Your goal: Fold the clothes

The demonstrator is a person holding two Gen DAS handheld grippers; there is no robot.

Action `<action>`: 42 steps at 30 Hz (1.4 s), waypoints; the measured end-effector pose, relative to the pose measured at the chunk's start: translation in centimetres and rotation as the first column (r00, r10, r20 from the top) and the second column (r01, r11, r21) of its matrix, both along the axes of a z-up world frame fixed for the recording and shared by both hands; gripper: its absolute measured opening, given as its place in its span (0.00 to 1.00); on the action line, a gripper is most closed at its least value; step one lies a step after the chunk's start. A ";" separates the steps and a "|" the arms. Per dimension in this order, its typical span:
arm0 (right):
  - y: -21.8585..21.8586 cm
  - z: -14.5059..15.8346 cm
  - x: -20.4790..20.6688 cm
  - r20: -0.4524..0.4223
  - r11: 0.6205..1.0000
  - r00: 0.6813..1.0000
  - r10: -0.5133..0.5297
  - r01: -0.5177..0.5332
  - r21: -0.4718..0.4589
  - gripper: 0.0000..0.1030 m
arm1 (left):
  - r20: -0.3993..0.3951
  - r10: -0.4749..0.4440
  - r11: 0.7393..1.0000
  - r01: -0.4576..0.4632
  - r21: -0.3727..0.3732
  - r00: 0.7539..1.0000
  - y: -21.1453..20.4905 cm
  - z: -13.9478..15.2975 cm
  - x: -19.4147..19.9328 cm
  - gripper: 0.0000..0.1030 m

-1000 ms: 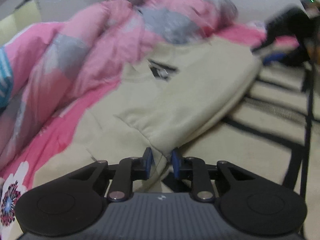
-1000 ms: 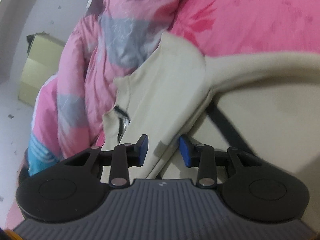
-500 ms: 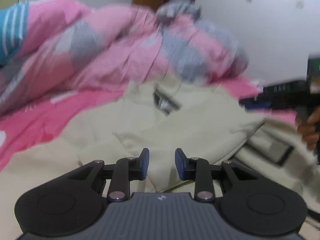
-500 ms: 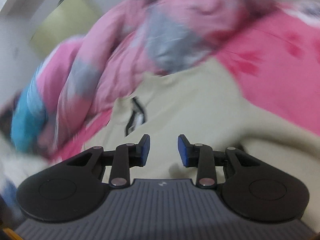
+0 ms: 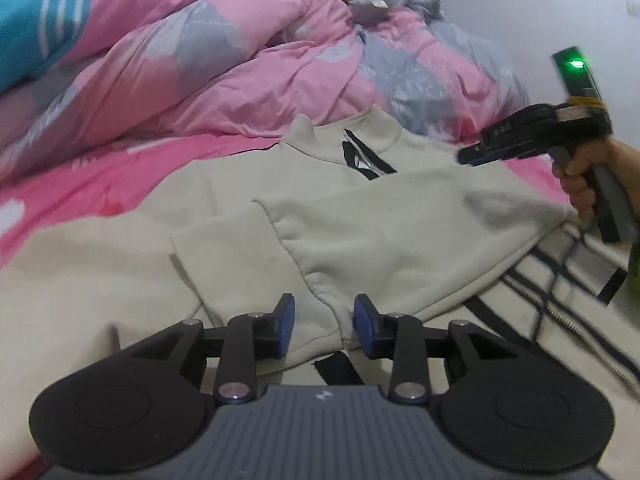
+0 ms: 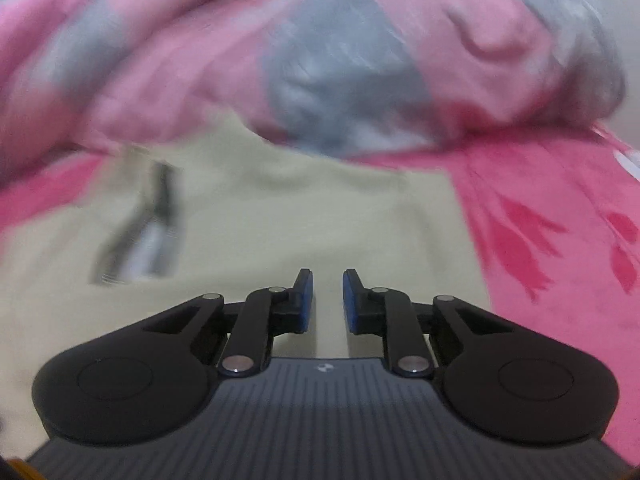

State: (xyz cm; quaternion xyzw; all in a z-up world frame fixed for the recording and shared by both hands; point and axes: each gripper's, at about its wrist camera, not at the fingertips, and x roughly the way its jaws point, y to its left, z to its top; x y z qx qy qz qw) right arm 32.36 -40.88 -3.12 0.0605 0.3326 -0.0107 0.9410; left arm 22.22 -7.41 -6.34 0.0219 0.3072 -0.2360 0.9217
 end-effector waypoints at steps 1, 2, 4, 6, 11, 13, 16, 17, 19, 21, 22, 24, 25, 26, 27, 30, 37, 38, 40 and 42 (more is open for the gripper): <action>1.2 0.4 -0.4 -0.005 0.996 0.997 0.078 -0.078 0.047 0.15 | -0.008 0.000 1.000 0.000 -0.018 1.000 0.2 0.0 0.2 0.34; 2.4 0.8 -0.8 -0.005 0.983 0.988 0.157 -0.156 0.094 0.15 | -0.013 0.000 0.999 0.000 -0.032 1.000 0.4 0.0 0.3 0.34; 5.4 0.9 -1.1 -0.017 0.931 0.944 0.331 -0.323 0.167 0.14 | -0.017 0.002 0.999 -0.003 -0.040 1.000 0.5 -0.1 0.1 0.34; 7.9 -0.9 0.4 -0.062 0.913 0.919 0.389 -0.376 0.156 0.13 | -0.012 0.004 1.000 -0.004 -0.026 1.000 0.3 -0.1 -0.1 0.34; 10.0 -1.8 3.0 -0.094 0.951 0.951 0.293 -0.281 0.127 0.01 | 0.002 0.005 1.000 -0.005 -0.012 1.000 0.1 -0.2 -0.3 0.34; 11.2 -0.3 2.0 -0.085 0.946 0.945 0.314 -0.305 0.106 0.05 | -0.002 0.005 1.000 -0.005 -0.024 1.000 0.3 -0.2 -0.2 0.34; 14.0 0.2 0.4 -0.117 0.875 0.871 0.478 -0.460 0.153 0.05 | -0.005 0.004 0.999 -0.004 -0.035 1.000 0.4 -0.2 -0.1 0.34; 15.0 -0.5 0.6 -0.143 0.859 0.849 0.508 -0.488 0.155 0.03 | -0.006 0.004 0.999 -0.004 -0.038 1.000 0.5 -0.2 -0.1 0.34; 16.4 -2.9 1.9 -0.162 0.866 0.851 0.500 -0.493 0.087 0.00 | -0.009 0.003 0.999 -0.003 -0.045 1.000 0.5 -0.2 -0.1 0.34; 16.0 -2.7 3.4 -0.120 0.886 0.880 0.460 -0.445 0.128 0.00 | -0.011 0.003 0.999 -0.003 -0.052 1.000 0.6 -0.2 -0.1 0.34; 15.2 -1.9 3.4 -0.104 0.914 0.910 0.402 -0.392 0.103 0.00 | -0.012 0.002 0.998 -0.003 -0.056 1.000 0.7 -0.2 0.0 0.34; 13.7 -0.3 3.4 -0.067 0.959 0.957 0.283 -0.279 0.055 0.05 | -0.012 0.001 0.998 -0.002 -0.059 1.000 0.7 -0.3 0.0 0.34; 12.2 0.6 2.6 -0.042 0.964 0.964 0.264 -0.263 0.035 0.05 | -0.011 0.000 0.998 -0.001 -0.059 1.000 0.7 -0.3 -0.1 0.34; 10.4 0.8 1.9 -0.047 0.967 0.967 0.251 -0.249 0.051 0.05 | -0.010 0.000 0.998 -0.001 -0.059 1.000 0.7 -0.3 -0.1 0.34; 8.7 1.1 1.2 -0.053 0.970 0.970 0.238 -0.235 0.066 0.05 | -0.009 0.000 0.998 0.000 -0.059 1.000 0.7 -0.3 -0.1 0.34; 3.7 -0.8 1.6 -0.121 0.987 0.982 0.145 -0.136 0.081 0.05 | -0.012 -0.007 0.997 0.006 -0.071 1.000 0.8 -0.3 0.0 0.38; -6.1 -1.6 4.4 -0.087 0.974 0.990 -0.114 0.129 0.186 0.05 | -0.035 -0.023 0.989 0.017 -0.146 0.999 1.7 -0.5 0.4 0.41; -6.5 -1.1 3.7 -0.076 0.979 0.992 -0.100 0.112 0.172 0.05 | -0.034 -0.023 0.989 0.018 -0.144 0.999 1.7 -0.5 0.4 0.42; -7.2 -0.1 2.2 -0.053 0.986 0.996 -0.072 0.079 0.143 0.05 | -0.028 -0.024 0.991 0.020 -0.133 0.999 1.5 -0.5 0.3 0.42; -7.9 -0.8 1.2 -0.069 0.994 0.998 0.000 0.007 0.107 0.05 | -0.025 -0.025 0.992 0.022 -0.127 0.999 1.3 -0.4 0.3 0.43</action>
